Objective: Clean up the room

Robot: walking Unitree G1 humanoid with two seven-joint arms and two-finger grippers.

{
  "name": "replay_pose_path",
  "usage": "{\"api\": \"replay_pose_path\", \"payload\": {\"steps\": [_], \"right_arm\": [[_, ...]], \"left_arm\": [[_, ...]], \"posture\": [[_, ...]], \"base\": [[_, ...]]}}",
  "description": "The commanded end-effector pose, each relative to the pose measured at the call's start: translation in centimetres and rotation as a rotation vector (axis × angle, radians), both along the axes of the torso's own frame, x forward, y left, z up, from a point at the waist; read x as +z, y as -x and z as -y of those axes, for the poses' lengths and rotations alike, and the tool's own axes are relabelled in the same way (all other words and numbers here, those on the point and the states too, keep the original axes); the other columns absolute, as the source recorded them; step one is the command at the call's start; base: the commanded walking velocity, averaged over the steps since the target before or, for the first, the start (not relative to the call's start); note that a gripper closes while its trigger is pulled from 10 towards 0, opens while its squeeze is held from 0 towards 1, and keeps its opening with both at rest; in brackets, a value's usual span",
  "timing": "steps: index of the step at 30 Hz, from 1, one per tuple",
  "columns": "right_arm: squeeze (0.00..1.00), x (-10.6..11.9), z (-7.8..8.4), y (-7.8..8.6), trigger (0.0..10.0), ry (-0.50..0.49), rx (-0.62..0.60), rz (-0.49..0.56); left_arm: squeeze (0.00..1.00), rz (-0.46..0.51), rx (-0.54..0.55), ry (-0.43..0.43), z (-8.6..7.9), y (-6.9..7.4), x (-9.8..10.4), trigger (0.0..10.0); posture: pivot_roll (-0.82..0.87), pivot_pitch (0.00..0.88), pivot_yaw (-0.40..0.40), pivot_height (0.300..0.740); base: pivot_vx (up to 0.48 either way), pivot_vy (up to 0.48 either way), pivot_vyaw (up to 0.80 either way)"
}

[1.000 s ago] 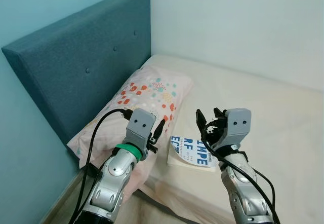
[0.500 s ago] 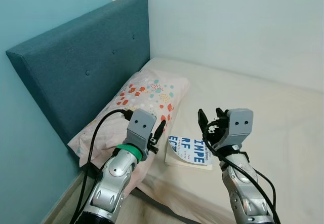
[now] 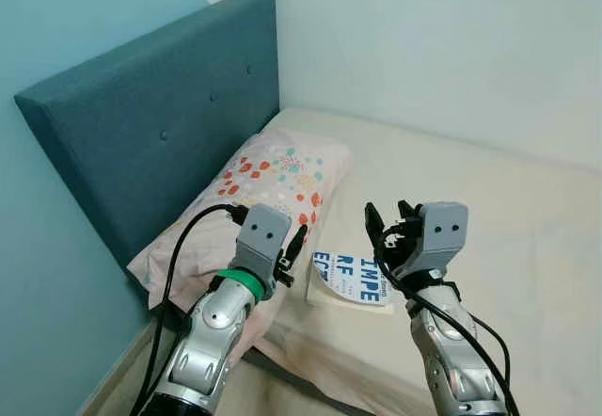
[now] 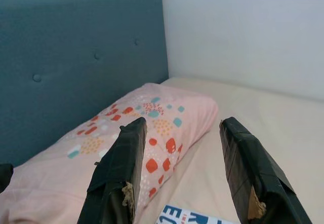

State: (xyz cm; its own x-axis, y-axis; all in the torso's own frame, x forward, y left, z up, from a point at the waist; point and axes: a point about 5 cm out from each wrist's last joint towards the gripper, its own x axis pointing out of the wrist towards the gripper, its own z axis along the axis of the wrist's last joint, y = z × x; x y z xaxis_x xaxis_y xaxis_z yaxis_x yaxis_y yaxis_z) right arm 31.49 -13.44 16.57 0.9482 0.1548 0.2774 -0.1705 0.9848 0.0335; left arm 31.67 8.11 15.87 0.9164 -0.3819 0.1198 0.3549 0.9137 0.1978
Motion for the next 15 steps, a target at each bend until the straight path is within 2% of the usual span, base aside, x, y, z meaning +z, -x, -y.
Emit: {"api": "replay_pose_path", "payload": {"steps": [1,15], "right_arm": [[0.0,-0.61,-0.13,0.11,10.0,-0.004,0.008,-0.02],[0.0,-0.69,-0.22,0.14,10.0,-0.005,0.008,-0.022]], "left_arm": [[0.0,-0.031,0.002,-0.007,-0.27,0.21,-0.9,10.0],[0.0,-0.03,0.0,-0.011,-0.37,0.22,-0.86,10.0]], "posture": [[-0.13,0.053,0.055,0.74],[-0.13,0.051,0.059,0.74]], "base": [[-0.334,0.0,0.0],[-0.333,0.0,0.0]]}}
